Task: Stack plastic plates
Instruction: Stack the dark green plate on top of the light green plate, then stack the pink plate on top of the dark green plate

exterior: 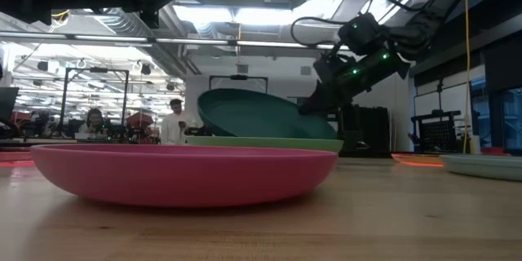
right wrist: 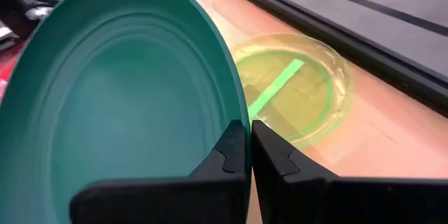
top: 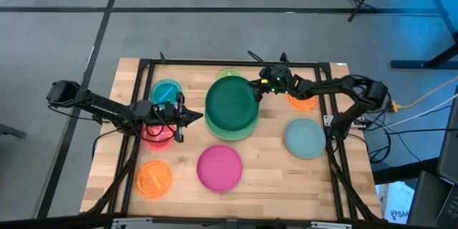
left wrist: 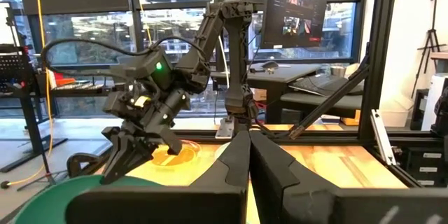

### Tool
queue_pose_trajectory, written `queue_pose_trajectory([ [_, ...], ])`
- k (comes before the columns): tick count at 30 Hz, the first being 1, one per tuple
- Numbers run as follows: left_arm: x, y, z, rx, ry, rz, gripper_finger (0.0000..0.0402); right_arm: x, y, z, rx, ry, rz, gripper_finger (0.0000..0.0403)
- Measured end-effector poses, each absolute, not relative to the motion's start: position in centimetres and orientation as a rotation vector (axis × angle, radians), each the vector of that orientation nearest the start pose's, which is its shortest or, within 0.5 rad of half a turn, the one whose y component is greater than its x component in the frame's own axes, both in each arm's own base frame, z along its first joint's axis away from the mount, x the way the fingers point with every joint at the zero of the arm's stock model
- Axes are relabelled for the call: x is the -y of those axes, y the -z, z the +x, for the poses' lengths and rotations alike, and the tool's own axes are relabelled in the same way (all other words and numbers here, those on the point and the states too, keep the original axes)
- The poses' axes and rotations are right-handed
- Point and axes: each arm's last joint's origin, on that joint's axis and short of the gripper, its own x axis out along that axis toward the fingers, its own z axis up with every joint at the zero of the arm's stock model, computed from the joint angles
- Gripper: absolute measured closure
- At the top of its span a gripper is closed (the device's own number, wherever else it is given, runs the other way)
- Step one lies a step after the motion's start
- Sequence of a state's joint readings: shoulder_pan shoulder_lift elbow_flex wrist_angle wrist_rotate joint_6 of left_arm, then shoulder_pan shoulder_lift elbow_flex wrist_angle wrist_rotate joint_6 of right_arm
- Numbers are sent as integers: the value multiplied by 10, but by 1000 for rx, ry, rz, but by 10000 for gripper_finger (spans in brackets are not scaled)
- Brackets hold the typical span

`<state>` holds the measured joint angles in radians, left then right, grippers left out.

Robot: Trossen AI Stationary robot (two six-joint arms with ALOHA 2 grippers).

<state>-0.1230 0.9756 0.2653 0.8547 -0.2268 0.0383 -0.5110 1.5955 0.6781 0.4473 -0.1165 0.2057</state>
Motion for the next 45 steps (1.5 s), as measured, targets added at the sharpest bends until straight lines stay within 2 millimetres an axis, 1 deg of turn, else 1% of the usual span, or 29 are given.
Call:
queue_pose_trajectory([
  [2,17,-222,191,140,-106,13,398,149,-165,271,-410,458,340,396],
  [4,17,-222,191,140,-106,13,398,149,-165,271,-407,463,339,381],
  [11,17,-224,191,161,-107,8,398,149,-166,272,-402,461,328,295],
  [15,17,-224,191,161,-107,7,398,149,-166,272,-411,448,275,259],
  [18,17,-224,191,161,-107,8,398,149,-169,271,-409,429,238,246],
  [21,17,-224,191,161,-107,7,398,147,-174,270,-397,409,222,242],
  [25,17,-224,191,161,-107,7,398,144,-188,267,-369,380,187,242],
  [28,17,-224,191,161,-107,7,398,134,-197,266,-362,338,155,242],
  [30,17,-224,191,162,-107,7,398,124,-203,268,-354,296,126,242],
  [34,17,-224,191,162,-106,1,398,98,-208,276,-342,203,82,242],
  [38,18,-227,193,153,-94,1,398,71,-209,285,-345,115,61,242],
  [42,25,-234,206,116,-67,12,398,44,-208,290,-353,23,46,242],
  [45,31,-237,225,31,-53,48,398,24,-208,292,-355,-43,34,242],
])
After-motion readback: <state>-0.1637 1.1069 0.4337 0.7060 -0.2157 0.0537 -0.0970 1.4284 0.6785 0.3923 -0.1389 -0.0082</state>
